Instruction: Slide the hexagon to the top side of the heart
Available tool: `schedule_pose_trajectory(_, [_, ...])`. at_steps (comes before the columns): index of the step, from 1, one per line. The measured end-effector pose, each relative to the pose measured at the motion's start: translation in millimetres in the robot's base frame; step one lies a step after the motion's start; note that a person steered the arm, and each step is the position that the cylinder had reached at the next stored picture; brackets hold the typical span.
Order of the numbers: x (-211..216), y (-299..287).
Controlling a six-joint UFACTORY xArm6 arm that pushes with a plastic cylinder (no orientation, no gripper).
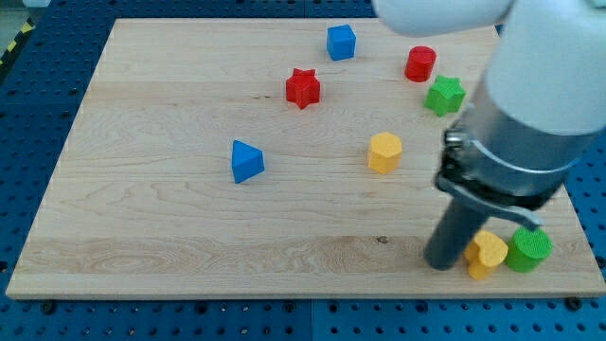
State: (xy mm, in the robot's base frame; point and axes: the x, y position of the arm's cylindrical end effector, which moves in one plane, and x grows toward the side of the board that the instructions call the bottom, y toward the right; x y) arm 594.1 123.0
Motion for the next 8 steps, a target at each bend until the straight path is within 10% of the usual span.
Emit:
schedule_pose_trajectory(5, [-153,-81])
schedule_pose_trajectory(8, [-113,-11])
